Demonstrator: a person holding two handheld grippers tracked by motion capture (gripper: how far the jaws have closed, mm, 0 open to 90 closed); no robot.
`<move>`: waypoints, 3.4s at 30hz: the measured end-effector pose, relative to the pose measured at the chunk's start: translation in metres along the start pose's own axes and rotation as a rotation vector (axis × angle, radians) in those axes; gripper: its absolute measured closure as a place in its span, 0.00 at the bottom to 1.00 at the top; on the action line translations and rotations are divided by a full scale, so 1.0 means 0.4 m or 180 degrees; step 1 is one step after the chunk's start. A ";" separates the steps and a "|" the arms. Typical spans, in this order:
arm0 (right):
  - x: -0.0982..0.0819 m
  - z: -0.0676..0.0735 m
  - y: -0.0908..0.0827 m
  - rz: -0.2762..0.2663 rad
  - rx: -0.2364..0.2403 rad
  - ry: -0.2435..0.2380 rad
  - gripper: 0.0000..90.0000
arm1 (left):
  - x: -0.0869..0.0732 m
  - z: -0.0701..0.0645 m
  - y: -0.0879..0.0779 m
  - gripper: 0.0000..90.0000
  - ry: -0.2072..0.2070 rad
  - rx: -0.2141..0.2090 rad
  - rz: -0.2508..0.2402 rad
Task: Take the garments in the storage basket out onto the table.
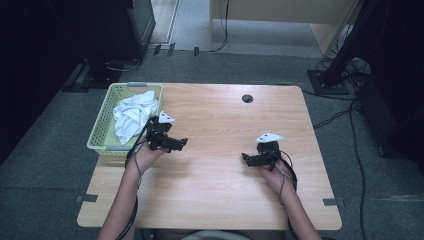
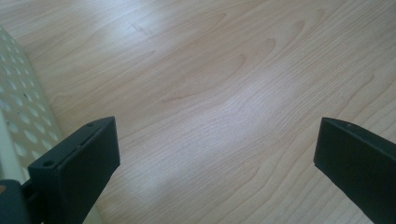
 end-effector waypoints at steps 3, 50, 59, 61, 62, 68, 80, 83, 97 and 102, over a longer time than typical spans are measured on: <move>0.000 0.000 0.000 -0.0002 0.0000 -0.0004 0.09 | 0.000 0.005 -0.005 0.00 -0.0025 0.0011 -0.0013; 0.000 0.000 0.000 0.0001 0.0000 0.0002 0.09 | -0.022 0.106 -0.080 0.00 -0.0207 0.0249 -0.0072; 0.000 0.000 0.000 0.0001 -0.0001 0.0002 0.09 | -0.032 0.116 -0.078 0.00 -0.0242 0.0215 -0.0051; 0.000 0.000 0.000 0.0002 0.0000 0.0003 0.09 | -0.036 0.116 -0.078 0.00 -0.0198 0.0205 -0.0034; 0.000 0.000 0.000 0.0002 0.0000 0.0003 0.09 | -0.037 0.117 -0.077 0.00 -0.0195 0.0203 -0.0029; 0.000 0.000 0.000 0.0002 -0.0001 0.0001 0.09 | -0.047 0.133 -0.076 0.00 -0.0250 0.0236 -0.0011; 0.000 0.000 0.000 0.0000 -0.0001 -0.0002 0.09 | -0.056 0.158 -0.084 0.00 -0.0298 0.0306 -0.0040; 0.000 0.000 0.000 0.0002 -0.0001 0.0002 0.09 | -0.060 0.167 -0.087 0.00 -0.0316 0.0341 -0.0046; 0.000 0.000 0.000 -0.0001 -0.0001 -0.0001 0.09 | -0.078 0.204 -0.095 0.00 -0.0399 0.0438 -0.0070; 0.000 0.000 0.000 0.0001 -0.0002 -0.0002 0.09 | -0.078 0.212 -0.090 0.00 -0.0457 0.0459 -0.0085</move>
Point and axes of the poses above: each handheld gripper's, and its own axes: y roughly forward along the jaws, x roughly out of its top, z roughly to its left, the point moved 9 cm from there along y, roughly forward along the jaws, and after that the axes turned 3 degrees about y, right-handed, at the moved point
